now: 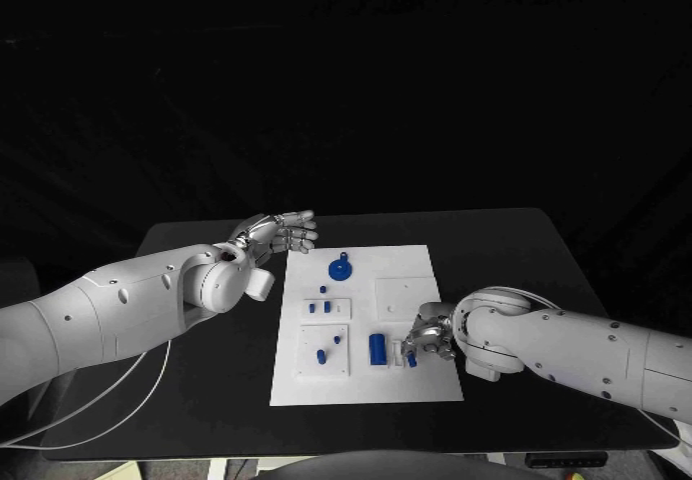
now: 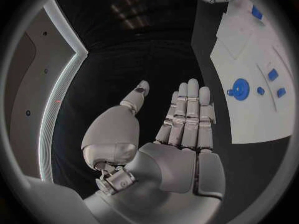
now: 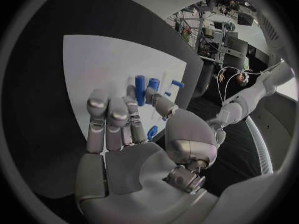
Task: Assemble the parts on the task board
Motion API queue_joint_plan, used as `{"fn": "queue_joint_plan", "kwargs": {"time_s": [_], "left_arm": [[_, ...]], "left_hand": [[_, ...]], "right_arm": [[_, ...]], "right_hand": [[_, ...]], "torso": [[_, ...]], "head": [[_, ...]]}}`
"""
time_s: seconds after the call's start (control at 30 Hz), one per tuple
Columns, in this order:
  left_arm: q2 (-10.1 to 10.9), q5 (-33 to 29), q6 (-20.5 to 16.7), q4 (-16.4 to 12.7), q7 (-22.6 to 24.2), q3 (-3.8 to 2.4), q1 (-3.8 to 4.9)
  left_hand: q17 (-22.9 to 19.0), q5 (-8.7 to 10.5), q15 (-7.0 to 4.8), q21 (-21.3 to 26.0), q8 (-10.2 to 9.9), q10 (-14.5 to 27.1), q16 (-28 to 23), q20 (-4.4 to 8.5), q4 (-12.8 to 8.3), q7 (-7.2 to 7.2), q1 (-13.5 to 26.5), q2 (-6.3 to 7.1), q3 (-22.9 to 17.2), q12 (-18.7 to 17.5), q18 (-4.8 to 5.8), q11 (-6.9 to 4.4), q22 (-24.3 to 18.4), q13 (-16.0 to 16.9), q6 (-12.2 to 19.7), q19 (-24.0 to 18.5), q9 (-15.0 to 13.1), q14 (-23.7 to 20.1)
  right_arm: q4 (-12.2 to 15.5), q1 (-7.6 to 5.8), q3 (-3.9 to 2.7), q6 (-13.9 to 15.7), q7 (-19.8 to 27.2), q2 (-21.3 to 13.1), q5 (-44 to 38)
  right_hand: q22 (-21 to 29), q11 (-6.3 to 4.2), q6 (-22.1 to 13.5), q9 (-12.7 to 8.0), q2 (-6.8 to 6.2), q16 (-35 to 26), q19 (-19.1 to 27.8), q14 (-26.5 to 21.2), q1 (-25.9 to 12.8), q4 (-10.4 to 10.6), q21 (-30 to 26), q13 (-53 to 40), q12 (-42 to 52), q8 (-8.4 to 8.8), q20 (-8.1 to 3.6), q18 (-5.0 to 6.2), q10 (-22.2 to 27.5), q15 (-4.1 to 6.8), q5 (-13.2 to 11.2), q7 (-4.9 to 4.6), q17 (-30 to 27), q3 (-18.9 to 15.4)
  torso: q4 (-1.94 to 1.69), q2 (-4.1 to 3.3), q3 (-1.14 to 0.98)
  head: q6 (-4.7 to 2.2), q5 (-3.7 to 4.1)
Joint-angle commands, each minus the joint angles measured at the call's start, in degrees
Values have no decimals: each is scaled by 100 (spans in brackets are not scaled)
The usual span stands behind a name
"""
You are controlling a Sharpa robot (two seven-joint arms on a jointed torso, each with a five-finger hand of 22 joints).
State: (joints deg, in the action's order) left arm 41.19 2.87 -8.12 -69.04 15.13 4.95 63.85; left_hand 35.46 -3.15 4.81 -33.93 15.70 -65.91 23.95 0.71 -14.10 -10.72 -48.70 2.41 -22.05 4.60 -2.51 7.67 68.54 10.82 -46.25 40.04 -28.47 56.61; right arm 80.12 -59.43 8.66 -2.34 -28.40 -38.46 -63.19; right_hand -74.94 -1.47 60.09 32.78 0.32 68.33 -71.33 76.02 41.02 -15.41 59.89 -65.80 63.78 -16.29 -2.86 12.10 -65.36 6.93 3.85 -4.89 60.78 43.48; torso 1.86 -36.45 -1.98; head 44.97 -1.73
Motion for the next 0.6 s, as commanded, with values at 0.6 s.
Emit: {"fn": "queue_joint_plan", "kwargs": {"time_s": [0.6], "left_arm": [[-2, 12, 105, -39, 35, -4, 20]], "left_hand": [[18, 12, 49, 43, 38, 39, -38, -28, 40, 14, 25, 19, -9, 7, -110, -2, 13, -8, 36, -4, 7, 9]], "right_arm": [[-280, 182, -1, 202, 62, 249, -388]], "right_hand": [[-54, 7, 44, -18, 2, 30, 15, -25, -132, 19, 25, -14, -35, 35, 20, 290, -45, 35, -45, -3, -5, -70]], "torso": [[6, 0, -8]], "head": [[22, -39]]}}
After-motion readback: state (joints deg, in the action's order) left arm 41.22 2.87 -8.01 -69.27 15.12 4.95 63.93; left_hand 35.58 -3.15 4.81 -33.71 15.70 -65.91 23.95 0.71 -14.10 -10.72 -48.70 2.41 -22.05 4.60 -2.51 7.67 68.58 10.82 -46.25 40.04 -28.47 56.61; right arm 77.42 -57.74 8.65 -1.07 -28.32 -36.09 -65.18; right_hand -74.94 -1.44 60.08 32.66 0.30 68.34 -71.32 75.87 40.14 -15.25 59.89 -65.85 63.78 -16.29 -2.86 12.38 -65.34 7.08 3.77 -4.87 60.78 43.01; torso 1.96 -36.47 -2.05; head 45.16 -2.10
